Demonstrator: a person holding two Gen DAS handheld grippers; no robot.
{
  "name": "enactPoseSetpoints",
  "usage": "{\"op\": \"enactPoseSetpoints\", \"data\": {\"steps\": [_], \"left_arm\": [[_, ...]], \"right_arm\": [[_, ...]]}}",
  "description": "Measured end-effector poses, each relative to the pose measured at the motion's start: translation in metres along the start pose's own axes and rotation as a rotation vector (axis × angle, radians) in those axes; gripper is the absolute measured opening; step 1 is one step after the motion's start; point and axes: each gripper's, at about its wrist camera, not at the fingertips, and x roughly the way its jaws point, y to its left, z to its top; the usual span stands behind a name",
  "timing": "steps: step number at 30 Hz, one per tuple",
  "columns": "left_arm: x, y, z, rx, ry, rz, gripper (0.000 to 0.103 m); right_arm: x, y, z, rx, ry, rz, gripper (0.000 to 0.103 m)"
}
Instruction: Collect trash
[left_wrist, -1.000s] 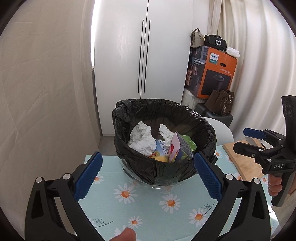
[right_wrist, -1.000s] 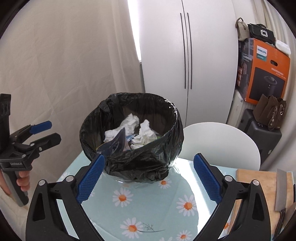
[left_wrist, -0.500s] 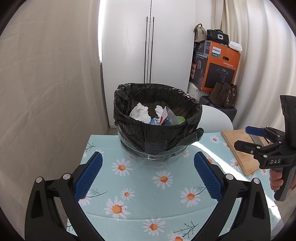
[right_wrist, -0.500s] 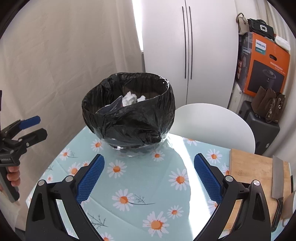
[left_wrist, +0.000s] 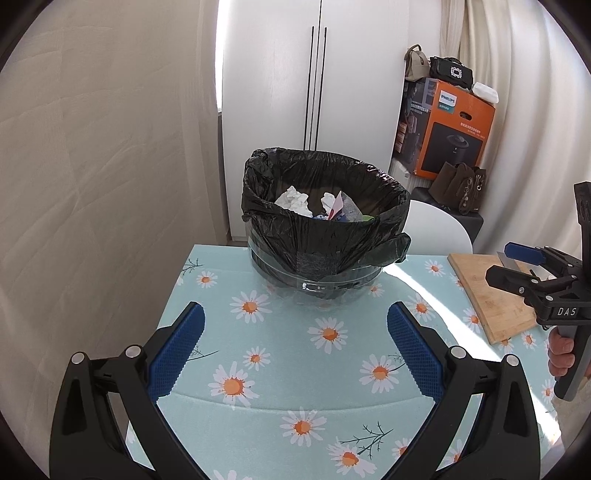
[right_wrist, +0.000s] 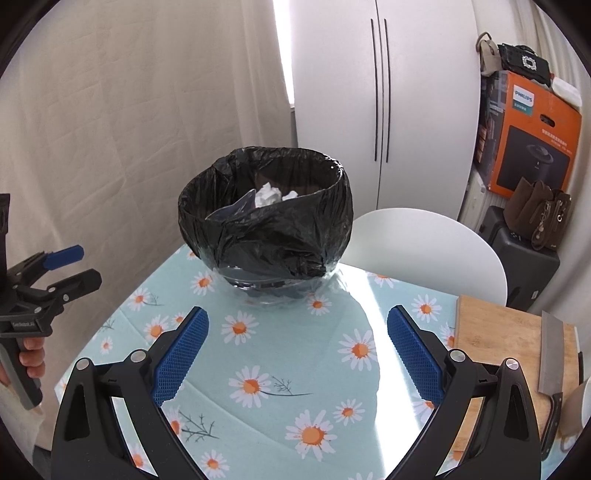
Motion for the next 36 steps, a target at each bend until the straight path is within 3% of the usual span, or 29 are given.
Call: {"op": "enactPoseSetpoints", "data": {"steps": [36], "left_arm": [[0.010,-0.007,0.007,0.024,0.009,0.014,0.097]], "right_arm": [[0.008,-0.005,-0.002,0.000,0.022,-0.006,0.093]]}}
